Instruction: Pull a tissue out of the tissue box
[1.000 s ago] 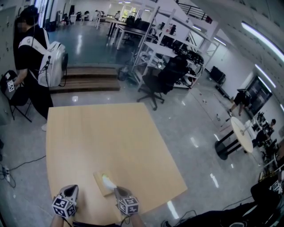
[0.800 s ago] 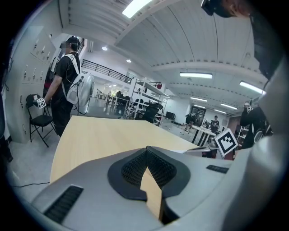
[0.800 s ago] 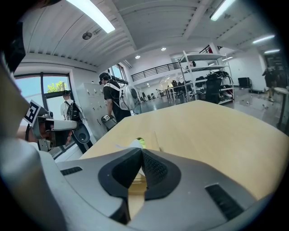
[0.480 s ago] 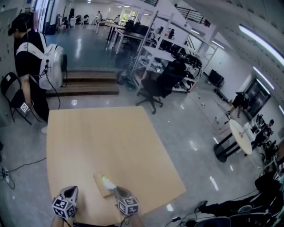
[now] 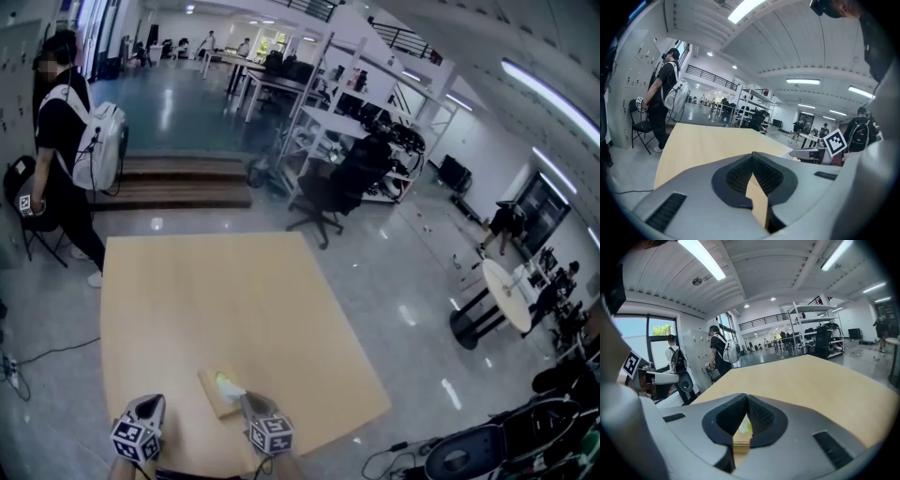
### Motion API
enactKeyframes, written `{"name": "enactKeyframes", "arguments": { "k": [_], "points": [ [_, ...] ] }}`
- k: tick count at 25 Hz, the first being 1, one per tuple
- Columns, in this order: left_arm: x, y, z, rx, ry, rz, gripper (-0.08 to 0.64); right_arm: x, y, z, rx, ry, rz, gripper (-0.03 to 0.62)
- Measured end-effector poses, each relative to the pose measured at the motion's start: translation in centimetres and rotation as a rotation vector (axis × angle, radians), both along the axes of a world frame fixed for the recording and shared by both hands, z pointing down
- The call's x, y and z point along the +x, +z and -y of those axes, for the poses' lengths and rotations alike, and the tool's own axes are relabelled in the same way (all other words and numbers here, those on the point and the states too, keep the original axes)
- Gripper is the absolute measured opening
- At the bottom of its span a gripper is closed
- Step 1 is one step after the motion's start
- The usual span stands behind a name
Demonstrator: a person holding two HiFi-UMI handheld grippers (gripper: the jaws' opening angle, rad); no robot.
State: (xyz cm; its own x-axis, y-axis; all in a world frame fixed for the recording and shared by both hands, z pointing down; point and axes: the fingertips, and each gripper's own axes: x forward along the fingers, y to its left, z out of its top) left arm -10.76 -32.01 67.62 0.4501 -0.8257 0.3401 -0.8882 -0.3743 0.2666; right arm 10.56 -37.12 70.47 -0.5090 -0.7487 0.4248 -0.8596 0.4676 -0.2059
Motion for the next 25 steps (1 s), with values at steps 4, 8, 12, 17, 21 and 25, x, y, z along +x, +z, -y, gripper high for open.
{"name": "enactKeyframes", "arguments": {
  "k": [4,8,12,17,21,25],
  "points": [
    [0.0,-0.8,-0.2,0.007,-0.003,-0.001,0.008,-0.1,-2.0,0.2,0.033,0.000,0.004,0.009],
    [-0.6,-0.3,0.1,0.015,-0.007,-0.006,0.008,-0.4,-3.2,1.2,0.073,0.008,0.014,0.009],
    [-0.6,-0.2,0.1,0.020,-0.009,-0.008,0.008,0.2,-5.4,1.9,0.122,0.028,0.040,0.009],
    [-0.2,-1.0,-1.2,0.028,-0.008,-0.012,0.008,1.1,-10.2,1.0,0.203,0.046,0.076,0.009],
    [-0.1,-1.5,-1.0,0.044,-0.005,-0.018,0.008,1.2,-13.9,1.1,0.281,0.055,0.101,0.009],
    [0.0,-1.9,-0.5,0.061,-0.004,-0.019,0.008,1.3,-16.2,1.1,0.331,0.056,0.109,0.009]
  ]
}}
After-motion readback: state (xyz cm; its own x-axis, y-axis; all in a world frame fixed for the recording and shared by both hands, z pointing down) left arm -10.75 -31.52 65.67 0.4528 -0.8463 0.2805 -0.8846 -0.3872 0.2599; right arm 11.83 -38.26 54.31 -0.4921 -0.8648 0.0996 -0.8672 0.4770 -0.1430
